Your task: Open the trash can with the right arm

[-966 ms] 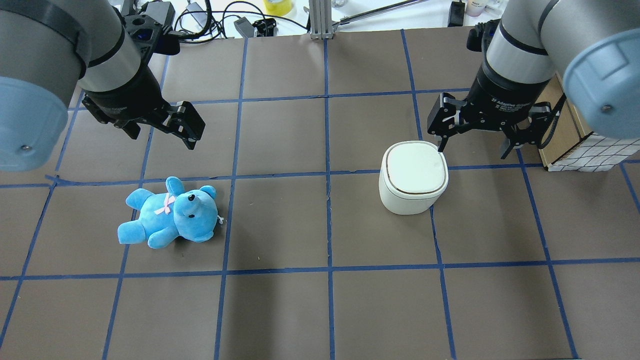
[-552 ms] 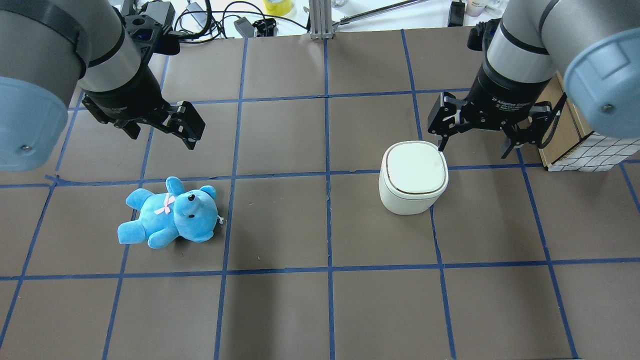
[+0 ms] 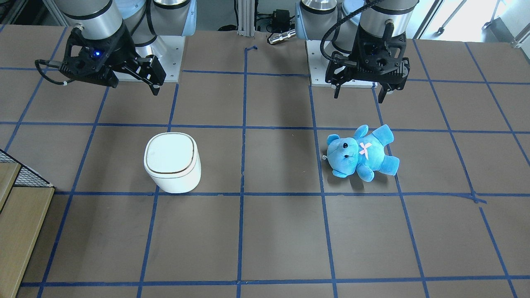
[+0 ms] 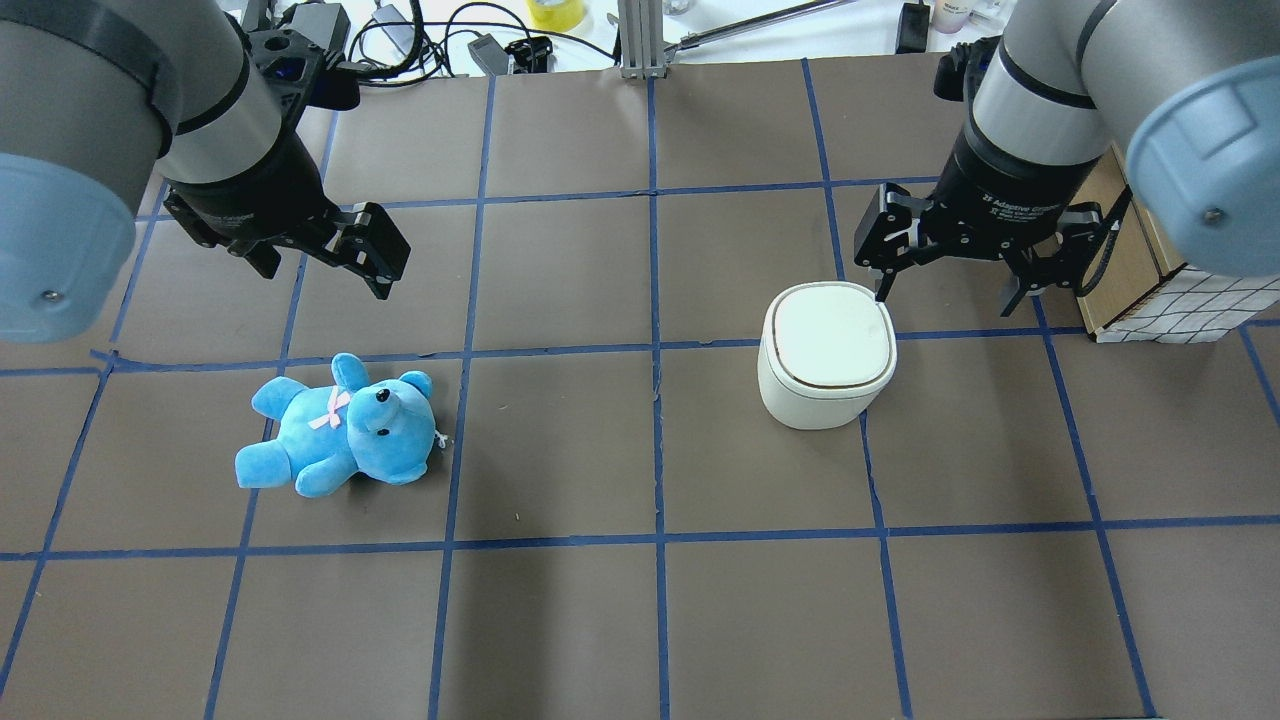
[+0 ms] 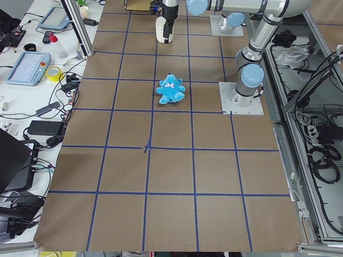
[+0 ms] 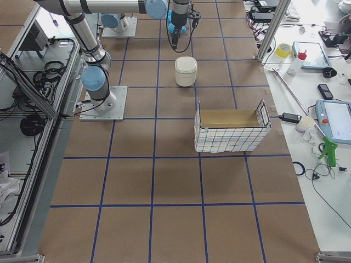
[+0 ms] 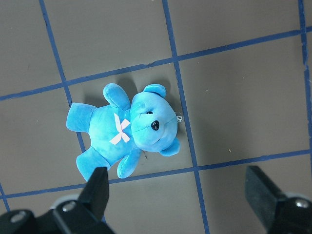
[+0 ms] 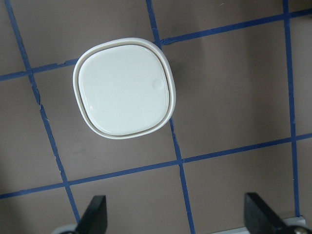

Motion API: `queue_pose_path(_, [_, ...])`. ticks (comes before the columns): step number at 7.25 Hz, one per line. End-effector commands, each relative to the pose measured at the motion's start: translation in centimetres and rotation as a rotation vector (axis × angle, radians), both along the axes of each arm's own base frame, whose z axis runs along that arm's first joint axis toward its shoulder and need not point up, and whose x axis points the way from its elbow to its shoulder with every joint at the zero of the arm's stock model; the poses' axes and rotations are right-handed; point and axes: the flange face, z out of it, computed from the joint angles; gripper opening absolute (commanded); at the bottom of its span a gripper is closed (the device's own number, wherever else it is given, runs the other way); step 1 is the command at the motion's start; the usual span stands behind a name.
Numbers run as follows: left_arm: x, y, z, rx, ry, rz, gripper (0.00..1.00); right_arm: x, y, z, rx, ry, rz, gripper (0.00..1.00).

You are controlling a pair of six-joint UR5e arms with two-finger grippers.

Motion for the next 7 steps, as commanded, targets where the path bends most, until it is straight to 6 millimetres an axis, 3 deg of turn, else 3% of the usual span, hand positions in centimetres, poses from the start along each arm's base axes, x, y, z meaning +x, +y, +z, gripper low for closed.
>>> queue_pose_path(1, [0.00, 0.00, 0.00, 0.000, 0.000, 0.000, 1.00, 0.00, -0.07, 0.04, -0.006, 0.001, -0.001, 1.00])
queue_pose_path(7, [0.00, 0.00, 0.00, 0.000, 0.000, 0.000, 1.00, 0.08, -0.41, 0.09, -0.029, 0.001, -0.004, 1.00])
